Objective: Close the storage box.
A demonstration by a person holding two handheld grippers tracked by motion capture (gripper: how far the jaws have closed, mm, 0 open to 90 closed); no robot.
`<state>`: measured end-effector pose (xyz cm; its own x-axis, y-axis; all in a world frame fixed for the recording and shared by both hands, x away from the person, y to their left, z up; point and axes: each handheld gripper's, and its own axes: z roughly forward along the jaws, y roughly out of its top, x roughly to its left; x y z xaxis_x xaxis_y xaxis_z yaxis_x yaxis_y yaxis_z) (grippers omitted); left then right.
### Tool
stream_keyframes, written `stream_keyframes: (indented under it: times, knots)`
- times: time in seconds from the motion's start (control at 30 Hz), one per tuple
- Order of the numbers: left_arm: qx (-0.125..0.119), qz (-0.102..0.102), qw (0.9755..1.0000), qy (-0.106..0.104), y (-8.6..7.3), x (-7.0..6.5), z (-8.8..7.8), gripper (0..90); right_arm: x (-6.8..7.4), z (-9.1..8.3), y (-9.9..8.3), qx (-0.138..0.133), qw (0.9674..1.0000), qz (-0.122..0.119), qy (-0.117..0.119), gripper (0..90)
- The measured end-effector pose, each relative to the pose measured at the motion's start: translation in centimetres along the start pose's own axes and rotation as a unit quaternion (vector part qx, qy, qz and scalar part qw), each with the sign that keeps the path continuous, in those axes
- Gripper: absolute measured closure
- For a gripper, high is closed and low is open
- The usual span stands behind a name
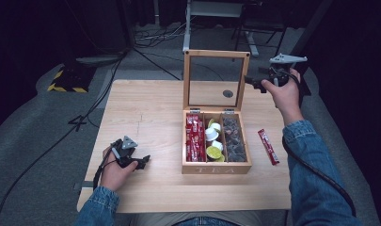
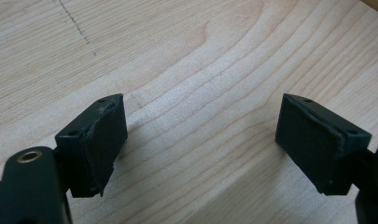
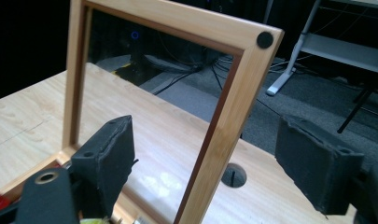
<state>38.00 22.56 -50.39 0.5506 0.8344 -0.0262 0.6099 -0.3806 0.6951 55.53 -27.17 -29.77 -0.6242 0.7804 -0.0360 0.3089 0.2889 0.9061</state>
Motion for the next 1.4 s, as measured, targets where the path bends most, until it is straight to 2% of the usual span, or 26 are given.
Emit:
stream_keyframes:
  times: [0.1,0.3,0.43,0.53,0.67,0.9,1.0,1.13,1.27,1.4]
  knots:
    - [0.0,0.0,1.0,0.0,0.0,0.0,0.0,16.9,-0.7,1.0,0.2,0.004,0.9999,-0.007,-0.008,19.0]
    - [0.0,0.0,1.0,0.0,0.0,0.0,0.0,16.9,-1.8,2.4,0.3,-0.004,1.0,0.002,-0.005,18.0]
    - [0.001,0.001,1.0,0.001,0.1,0.1,0.1,16.8,-2.2,3.9,0.3,0.004,0.9997,0.015,-0.021,17.7]
    - [0.001,0.001,1.0,0.001,0.1,0.1,0.1,16.8,-2.2,4.5,0.4,0.011,0.9997,0.01,-0.022,17.9]
    - [0.002,0.002,1.0,0.0,0.2,0.1,0.1,16.8,-1.7,5.7,0.7,0.017,0.9998,0.001,-0.007,18.1]
    - [0.002,0.002,1.0,-0.001,0.2,0.1,0.1,16.8,-1.2,6.7,0.6,0.026,0.9996,0.0,0.005,19.3]
    - [0.002,0.003,1.0,-0.001,0.2,0.2,0.1,16.8,-1.0,6.6,0.6,0.021,0.9997,-0.001,0.012,21.1]
    - [0.0,0.001,1.0,0.0,0.2,0.2,0.2,16.8,-0.7,5.7,0.7,0.012,0.9996,0.012,0.022,22.2]
    - [0.001,0.0,1.0,0.0,0.3,0.2,0.2,16.8,-0.3,4.7,0.8,0.011,0.9995,0.003,0.028,23.4]
    - [0.001,0.003,1.0,0.002,0.3,0.2,0.3,16.8,0.0,2.7,0.7,-0.006,0.9989,0.009,0.046,28.9]
